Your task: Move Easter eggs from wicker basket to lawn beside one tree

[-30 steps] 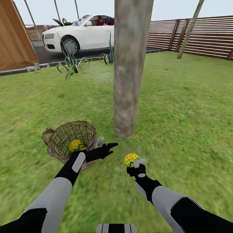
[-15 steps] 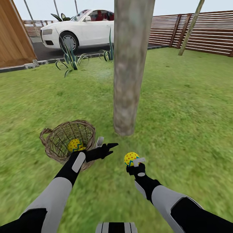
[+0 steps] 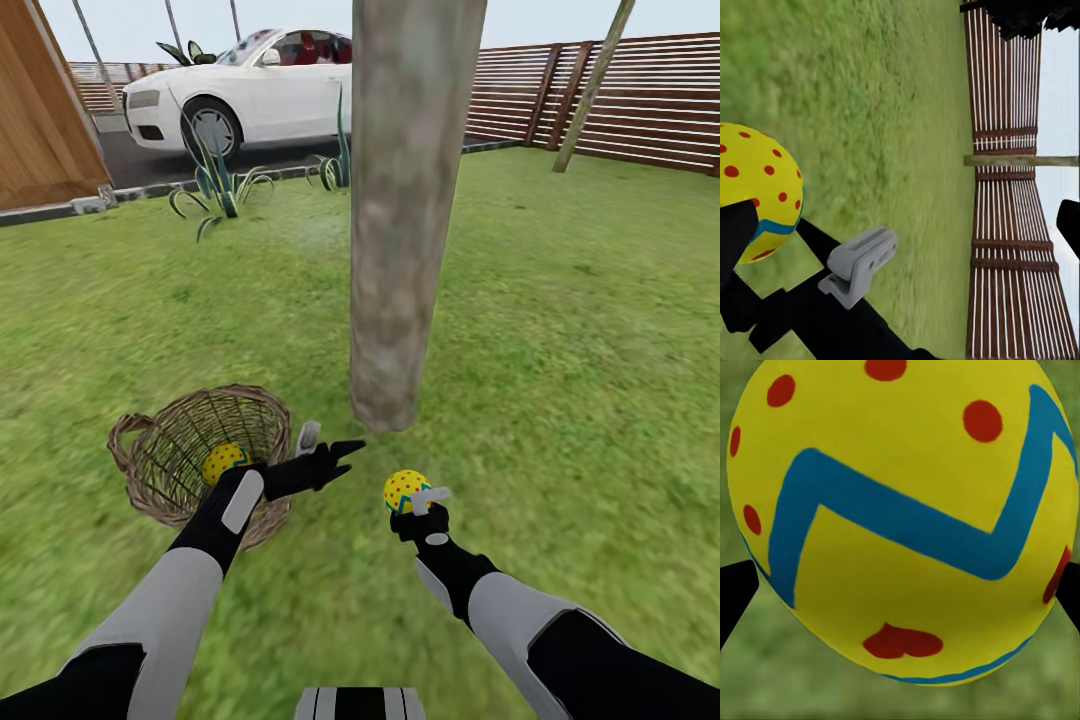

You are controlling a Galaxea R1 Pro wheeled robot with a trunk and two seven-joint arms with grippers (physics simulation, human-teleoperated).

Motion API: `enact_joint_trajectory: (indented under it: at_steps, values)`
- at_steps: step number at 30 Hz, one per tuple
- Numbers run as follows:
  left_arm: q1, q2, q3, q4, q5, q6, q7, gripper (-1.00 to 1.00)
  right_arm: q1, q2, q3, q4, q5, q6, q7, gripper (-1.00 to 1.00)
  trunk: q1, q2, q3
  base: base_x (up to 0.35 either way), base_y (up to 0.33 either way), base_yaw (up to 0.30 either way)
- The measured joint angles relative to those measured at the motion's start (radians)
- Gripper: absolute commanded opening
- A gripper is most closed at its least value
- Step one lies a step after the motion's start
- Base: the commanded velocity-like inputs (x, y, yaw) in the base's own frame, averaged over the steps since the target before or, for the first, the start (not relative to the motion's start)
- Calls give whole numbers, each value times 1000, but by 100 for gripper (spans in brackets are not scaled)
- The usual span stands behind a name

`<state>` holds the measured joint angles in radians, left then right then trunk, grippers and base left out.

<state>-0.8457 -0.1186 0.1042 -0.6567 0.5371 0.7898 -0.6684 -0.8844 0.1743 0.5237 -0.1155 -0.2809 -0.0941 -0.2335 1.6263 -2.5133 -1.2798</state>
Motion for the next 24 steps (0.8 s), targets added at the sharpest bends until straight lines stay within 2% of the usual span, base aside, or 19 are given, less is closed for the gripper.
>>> enact_joint_trajectory:
  at_steps: [4,24]
  values:
    - [1,1,0,1,0,0,-48,100,0,0,0,0,0,0,0,-100,0,0,0,0,0,0]
    - [1,2,-1,3,-1,-1,-50,100,0,0,-2,-1,0,0,0,-100,9,-5,-77,0,0,0]
